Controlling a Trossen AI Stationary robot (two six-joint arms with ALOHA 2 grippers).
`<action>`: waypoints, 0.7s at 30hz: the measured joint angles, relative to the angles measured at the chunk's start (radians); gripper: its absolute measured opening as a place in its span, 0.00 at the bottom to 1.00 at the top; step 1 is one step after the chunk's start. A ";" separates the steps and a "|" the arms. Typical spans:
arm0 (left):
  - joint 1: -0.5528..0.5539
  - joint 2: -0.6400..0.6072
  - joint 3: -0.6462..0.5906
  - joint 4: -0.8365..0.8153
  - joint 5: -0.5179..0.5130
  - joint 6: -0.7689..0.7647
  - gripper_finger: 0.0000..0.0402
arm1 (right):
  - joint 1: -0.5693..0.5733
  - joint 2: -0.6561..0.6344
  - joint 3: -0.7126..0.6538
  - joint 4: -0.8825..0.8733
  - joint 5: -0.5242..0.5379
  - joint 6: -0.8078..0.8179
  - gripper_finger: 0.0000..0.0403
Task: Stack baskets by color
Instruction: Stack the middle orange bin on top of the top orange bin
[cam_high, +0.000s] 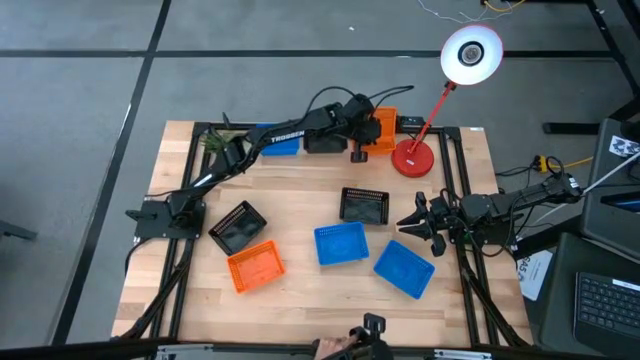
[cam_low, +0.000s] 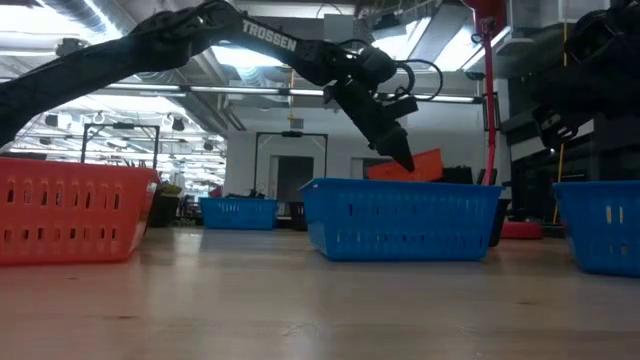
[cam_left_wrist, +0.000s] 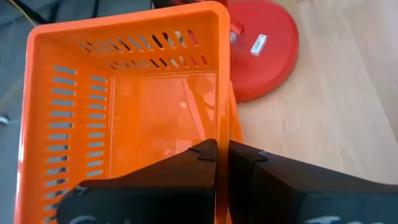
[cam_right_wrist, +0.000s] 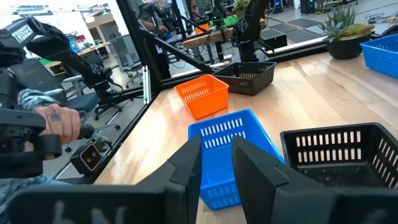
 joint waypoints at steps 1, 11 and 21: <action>-0.001 0.001 0.000 0.001 0.001 -0.008 0.00 | 0.000 0.000 0.000 0.000 0.000 0.011 0.22; -0.003 0.000 0.000 0.005 0.003 -0.109 0.04 | 0.000 0.000 0.000 -0.003 0.000 0.016 0.22; 0.001 0.000 0.000 0.005 0.003 -0.101 0.13 | 0.000 0.000 0.000 -0.003 -0.001 0.016 0.22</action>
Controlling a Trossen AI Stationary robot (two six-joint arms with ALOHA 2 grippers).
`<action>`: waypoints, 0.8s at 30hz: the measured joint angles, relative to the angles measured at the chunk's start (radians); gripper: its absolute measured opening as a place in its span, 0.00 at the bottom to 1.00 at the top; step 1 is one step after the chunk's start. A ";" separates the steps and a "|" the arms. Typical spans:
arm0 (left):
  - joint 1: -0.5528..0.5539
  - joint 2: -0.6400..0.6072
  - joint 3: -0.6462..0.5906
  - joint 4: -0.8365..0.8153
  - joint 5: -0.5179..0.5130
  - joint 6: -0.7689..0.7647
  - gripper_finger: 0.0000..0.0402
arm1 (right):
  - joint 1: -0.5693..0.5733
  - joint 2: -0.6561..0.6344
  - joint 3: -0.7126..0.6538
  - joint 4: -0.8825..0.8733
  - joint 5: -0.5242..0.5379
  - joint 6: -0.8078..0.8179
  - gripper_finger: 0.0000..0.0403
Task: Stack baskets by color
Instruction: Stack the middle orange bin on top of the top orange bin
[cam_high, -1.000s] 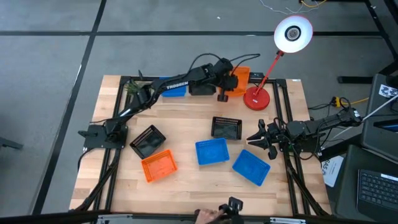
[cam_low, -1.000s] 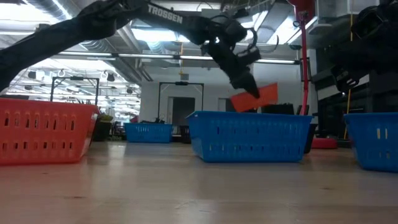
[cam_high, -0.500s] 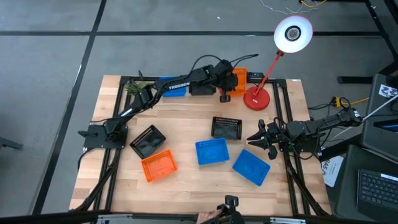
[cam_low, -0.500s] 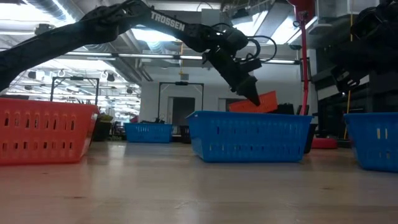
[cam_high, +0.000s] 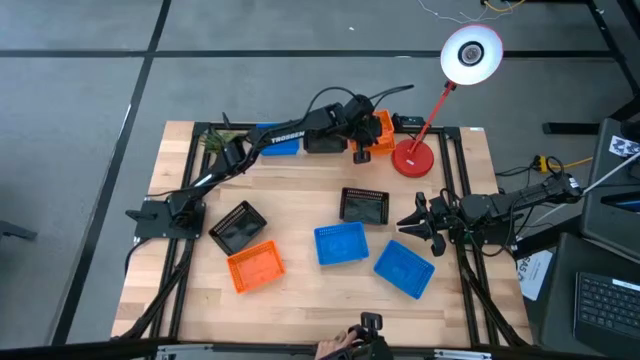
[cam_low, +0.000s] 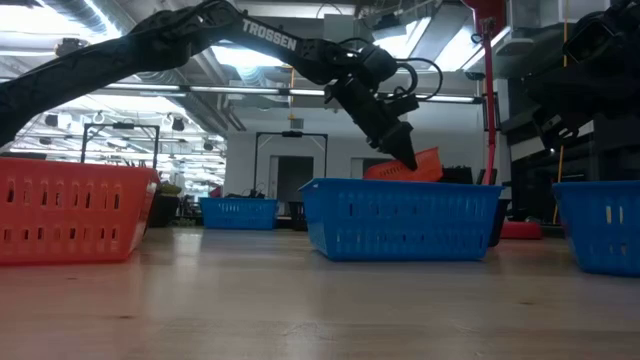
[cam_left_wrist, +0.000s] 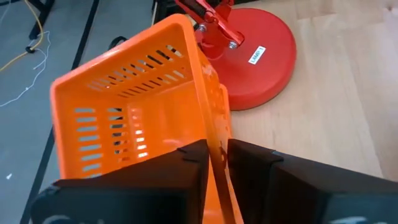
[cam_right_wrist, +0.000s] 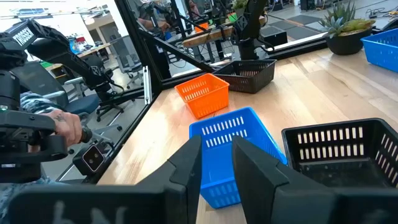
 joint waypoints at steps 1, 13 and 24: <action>0.001 0.000 0.000 0.000 0.000 0.001 0.14 | 0.000 0.000 0.000 0.000 0.000 0.000 0.22; 0.016 -0.001 0.000 0.018 -0.027 0.079 0.15 | 0.000 0.000 0.000 -0.004 -0.001 0.000 0.22; 0.008 -0.001 0.000 0.063 -0.044 0.138 0.15 | 0.000 0.000 0.000 -0.005 -0.001 -0.003 0.22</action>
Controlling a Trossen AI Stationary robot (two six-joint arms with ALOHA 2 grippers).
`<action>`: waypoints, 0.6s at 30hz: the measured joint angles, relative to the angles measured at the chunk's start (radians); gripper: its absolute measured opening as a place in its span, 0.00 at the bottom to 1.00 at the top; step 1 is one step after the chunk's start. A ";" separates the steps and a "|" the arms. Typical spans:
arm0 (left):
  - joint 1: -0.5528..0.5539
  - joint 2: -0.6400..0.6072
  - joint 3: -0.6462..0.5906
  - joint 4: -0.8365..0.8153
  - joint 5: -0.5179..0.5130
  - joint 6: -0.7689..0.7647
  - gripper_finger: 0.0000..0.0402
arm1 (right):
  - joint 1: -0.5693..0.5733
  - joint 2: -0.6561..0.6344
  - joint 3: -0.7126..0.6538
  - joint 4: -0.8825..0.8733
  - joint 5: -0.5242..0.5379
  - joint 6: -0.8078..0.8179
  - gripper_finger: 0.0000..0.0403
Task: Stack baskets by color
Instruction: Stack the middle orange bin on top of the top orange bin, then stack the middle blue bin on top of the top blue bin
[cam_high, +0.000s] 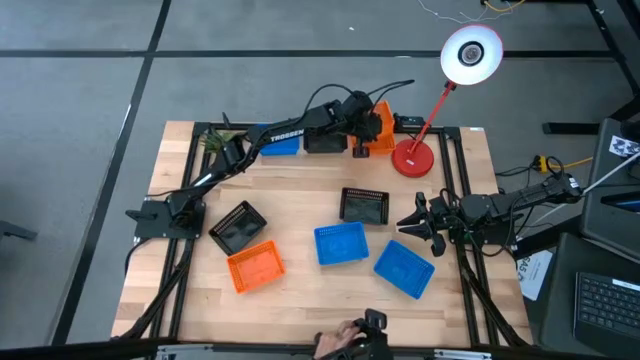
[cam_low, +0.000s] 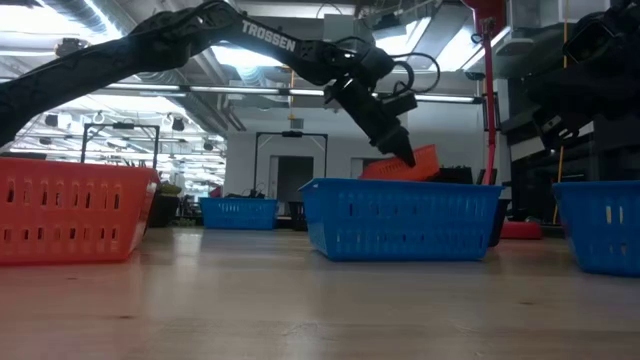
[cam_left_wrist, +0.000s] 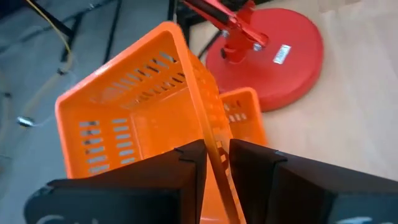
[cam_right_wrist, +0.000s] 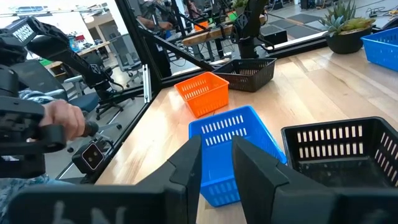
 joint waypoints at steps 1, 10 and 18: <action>-0.002 0.000 0.000 0.008 -0.009 0.013 0.15 | 0.000 0.000 0.000 0.000 0.000 0.000 0.22; -0.020 0.005 -0.006 0.029 -0.001 0.022 0.15 | 0.000 0.000 0.000 0.000 0.000 0.000 0.22; -0.021 0.040 -0.010 0.010 -0.060 0.021 0.22 | 0.000 0.000 0.000 -0.008 0.000 0.000 0.22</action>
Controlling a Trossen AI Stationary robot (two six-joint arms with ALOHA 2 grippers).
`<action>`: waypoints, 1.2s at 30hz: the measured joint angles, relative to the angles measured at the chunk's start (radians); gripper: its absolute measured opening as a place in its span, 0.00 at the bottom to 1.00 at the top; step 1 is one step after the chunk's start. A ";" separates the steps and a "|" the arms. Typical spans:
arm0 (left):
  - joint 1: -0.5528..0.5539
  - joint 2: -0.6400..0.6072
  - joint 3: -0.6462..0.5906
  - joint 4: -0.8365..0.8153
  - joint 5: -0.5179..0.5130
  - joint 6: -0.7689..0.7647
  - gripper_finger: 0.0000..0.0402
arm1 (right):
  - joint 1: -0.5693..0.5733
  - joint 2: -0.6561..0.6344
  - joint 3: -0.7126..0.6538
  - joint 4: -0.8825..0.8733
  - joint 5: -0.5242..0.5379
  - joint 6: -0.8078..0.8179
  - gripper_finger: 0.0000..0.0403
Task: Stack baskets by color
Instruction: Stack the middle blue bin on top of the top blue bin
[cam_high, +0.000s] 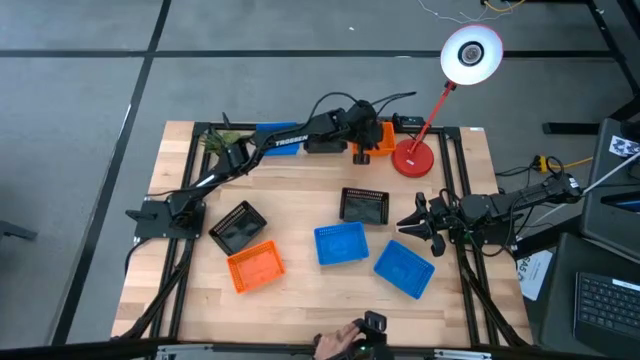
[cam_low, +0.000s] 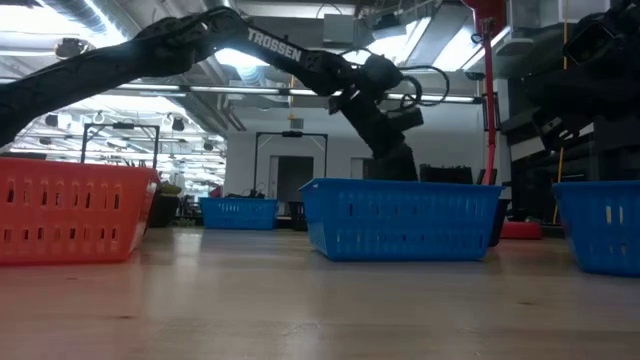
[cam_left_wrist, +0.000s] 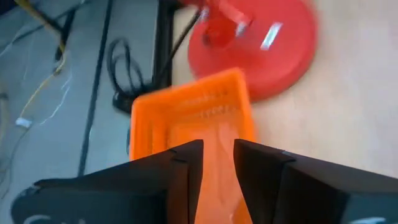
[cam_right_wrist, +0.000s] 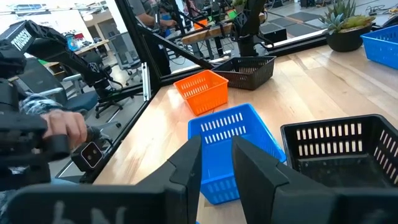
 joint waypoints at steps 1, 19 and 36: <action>-0.005 0.000 0.000 0.005 -0.037 0.001 0.22 | 0.000 0.000 0.000 0.000 0.000 0.000 0.22; -0.174 -0.399 0.019 -0.985 -0.321 -0.435 0.20 | 0.000 0.002 0.000 -0.034 -0.007 0.104 0.22; -0.344 -0.911 -0.652 -1.121 -0.120 -0.771 0.20 | 0.000 0.027 0.000 -0.032 -0.026 0.108 0.22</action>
